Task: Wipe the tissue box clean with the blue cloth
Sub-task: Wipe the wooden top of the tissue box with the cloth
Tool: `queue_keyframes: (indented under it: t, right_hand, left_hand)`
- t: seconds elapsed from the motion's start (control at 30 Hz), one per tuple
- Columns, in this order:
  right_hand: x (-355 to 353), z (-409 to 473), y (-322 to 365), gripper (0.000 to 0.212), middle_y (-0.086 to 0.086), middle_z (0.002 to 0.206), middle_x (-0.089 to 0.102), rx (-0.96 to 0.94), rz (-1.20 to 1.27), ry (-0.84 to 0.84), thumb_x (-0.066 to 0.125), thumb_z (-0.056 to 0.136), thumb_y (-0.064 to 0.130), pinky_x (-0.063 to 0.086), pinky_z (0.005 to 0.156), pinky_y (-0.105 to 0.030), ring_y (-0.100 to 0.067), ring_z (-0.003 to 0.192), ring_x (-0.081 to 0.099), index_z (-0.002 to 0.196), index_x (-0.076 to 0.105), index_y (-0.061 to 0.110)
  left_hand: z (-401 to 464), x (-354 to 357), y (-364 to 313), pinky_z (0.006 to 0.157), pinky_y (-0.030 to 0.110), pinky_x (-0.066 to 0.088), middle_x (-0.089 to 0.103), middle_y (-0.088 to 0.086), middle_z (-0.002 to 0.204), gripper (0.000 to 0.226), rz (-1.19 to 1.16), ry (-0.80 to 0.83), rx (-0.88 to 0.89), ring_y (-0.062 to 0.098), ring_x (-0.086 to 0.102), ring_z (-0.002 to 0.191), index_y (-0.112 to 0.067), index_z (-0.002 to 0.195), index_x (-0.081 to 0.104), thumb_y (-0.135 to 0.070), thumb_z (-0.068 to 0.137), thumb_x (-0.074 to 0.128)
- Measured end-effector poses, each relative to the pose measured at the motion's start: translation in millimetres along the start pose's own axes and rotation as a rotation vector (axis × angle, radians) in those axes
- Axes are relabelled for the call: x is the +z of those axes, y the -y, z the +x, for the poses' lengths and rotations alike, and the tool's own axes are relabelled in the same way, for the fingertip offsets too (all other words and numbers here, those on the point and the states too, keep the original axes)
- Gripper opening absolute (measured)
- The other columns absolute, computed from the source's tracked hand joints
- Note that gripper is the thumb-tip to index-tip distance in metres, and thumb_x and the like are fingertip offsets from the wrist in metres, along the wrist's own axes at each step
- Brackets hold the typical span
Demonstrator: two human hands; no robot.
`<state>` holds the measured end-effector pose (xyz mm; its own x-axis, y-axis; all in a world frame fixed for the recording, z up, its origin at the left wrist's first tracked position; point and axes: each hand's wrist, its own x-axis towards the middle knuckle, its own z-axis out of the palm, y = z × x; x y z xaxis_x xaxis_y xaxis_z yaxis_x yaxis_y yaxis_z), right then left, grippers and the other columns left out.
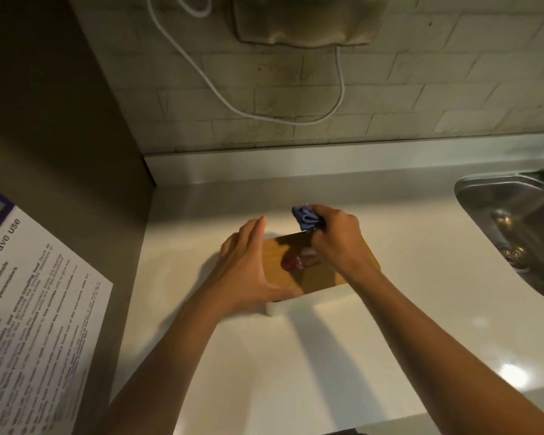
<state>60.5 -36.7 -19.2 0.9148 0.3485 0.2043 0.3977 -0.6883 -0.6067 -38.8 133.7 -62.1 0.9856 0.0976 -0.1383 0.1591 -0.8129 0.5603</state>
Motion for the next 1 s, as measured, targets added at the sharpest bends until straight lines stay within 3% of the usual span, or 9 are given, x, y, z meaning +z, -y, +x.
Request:
queue_keyframes:
  t: [0.17,0.33,0.47,0.53,0.63,0.73,0.8,0.9,1.0]
  right_hand:
    - [-19.7,-1.2,-37.8,0.039,-0.006,0.1,0.072,0.089,-0.017,-0.045,0.058,0.08,-0.008,0.044,0.073,-0.018,-0.024,0.09,0.065,0.112,0.069,0.011]
    - [-12.1,-16.7,-49.3,0.028,-0.001,0.103,0.071,0.062,-0.13,0.024,0.064,0.086,0.008,0.043,0.073,-0.016,-0.016,0.084,0.063,0.111,0.068,0.018]
    - [21.5,-20.4,-14.7,0.021,0.004,0.099,0.067,-0.081,-0.167,0.105,0.059,0.085,0.015,0.05,0.07,-0.023,-0.016,0.089,0.063,0.103,0.067,0.021]
    - [29.0,-26.4,-6.2,0.024,0.001,0.107,0.064,-0.099,-0.105,0.188,0.053,0.089,0.01,0.053,0.079,-0.032,-0.02,0.102,0.059,0.108,0.064,0.018]
    - [4.6,-20.3,-34.6,0.03,0.0,0.119,0.062,-0.05,-0.144,0.152,0.059,0.086,0.015,0.051,0.086,-0.032,-0.025,0.11,0.056,0.116,0.064,0.02]
    - [-10.4,-9.2,-59.9,0.028,0.003,0.113,0.063,0.106,-0.232,0.054,0.058,0.088,0.01,0.049,0.073,-0.022,-0.019,0.098,0.06,0.112,0.064,0.023]
    - [3.9,-13.8,-46.8,0.024,-0.003,0.112,0.062,0.088,-0.235,0.026,0.055,0.089,0.007,0.05,0.073,-0.026,-0.02,0.096,0.06,0.108,0.065,0.017]
    - [29.0,-32.6,-23.0,0.018,-0.016,0.106,0.063,-0.058,-0.079,0.069,0.057,0.087,0.003,0.05,0.079,-0.034,-0.025,0.097,0.059,0.101,0.067,0.003]
    - [15.3,-28.6,-36.3,0.031,-0.007,0.119,0.063,-0.098,-0.13,0.054,0.057,0.087,0.006,0.049,0.092,-0.035,-0.025,0.113,0.055,0.116,0.066,0.011]
  left_hand:
    - [23.5,1.2,-29.3,0.124,0.046,0.012,0.001,-0.008,0.169,0.138,0.266,0.138,0.078,0.025,0.004,0.156,-0.027,0.16,-0.001,-0.092,0.058,0.066]
    - [35.3,19.6,-28.1,0.113,0.043,0.036,0.028,-0.005,0.161,0.136,0.312,0.18,0.004,0.025,0.034,0.144,-0.025,0.156,0.015,-0.094,0.05,0.067]
    - [40.1,21.0,-31.8,0.079,0.028,0.046,0.058,-0.017,0.116,0.097,0.245,0.055,0.06,0.012,0.058,0.103,-0.039,0.119,0.047,-0.086,0.038,0.072]
    - [40.1,22.0,-31.9,0.078,0.026,0.047,0.059,-0.021,0.107,0.086,0.21,0.029,0.098,0.011,0.061,0.1,-0.042,0.114,0.05,-0.08,0.04,0.075]
    - [37.8,22.9,-28.4,0.091,0.031,0.047,0.052,-0.013,0.131,0.114,0.249,0.074,0.032,0.016,0.051,0.121,-0.032,0.131,0.042,-0.088,0.035,0.07]
    - [36.8,22.3,-28.5,0.107,0.039,0.042,0.035,-0.006,0.156,0.142,0.287,0.145,-0.02,0.02,0.039,0.138,-0.025,0.152,0.022,-0.095,0.036,0.065]
    - [38.0,22.9,-30.1,0.102,0.038,0.044,0.041,-0.006,0.15,0.136,0.274,0.143,-0.03,0.02,0.044,0.132,-0.027,0.147,0.028,-0.093,0.035,0.066]
    - [38.0,25.0,-29.4,0.086,0.031,0.048,0.053,-0.013,0.117,0.101,0.241,0.079,-0.001,0.016,0.054,0.107,-0.035,0.116,0.042,-0.087,0.035,0.073]
    - [36.7,22.6,-29.1,0.094,0.033,0.046,0.049,-0.01,0.134,0.119,0.25,0.106,0.0,0.018,0.049,0.122,-0.031,0.134,0.038,-0.089,0.036,0.072]
